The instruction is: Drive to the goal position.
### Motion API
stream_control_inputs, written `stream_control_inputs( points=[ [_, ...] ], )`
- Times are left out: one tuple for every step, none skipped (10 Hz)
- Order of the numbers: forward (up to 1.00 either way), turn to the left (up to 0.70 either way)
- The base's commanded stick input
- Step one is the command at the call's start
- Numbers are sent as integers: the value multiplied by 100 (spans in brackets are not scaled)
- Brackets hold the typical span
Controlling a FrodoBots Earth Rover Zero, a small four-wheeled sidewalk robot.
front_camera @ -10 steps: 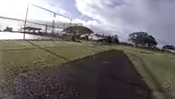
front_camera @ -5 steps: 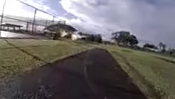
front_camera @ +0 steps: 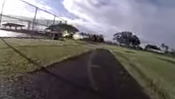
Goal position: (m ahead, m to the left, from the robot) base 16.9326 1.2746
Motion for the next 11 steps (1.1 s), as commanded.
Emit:
stream_control_inputs(
  points=[
    [70,23],
    [70,31],
    [70,35],
    [70,32],
    [70,20],
    [70,9],
    [70,0],
    [70,0],
    [70,0],
    [70,0],
    [70,0]
  ],
)
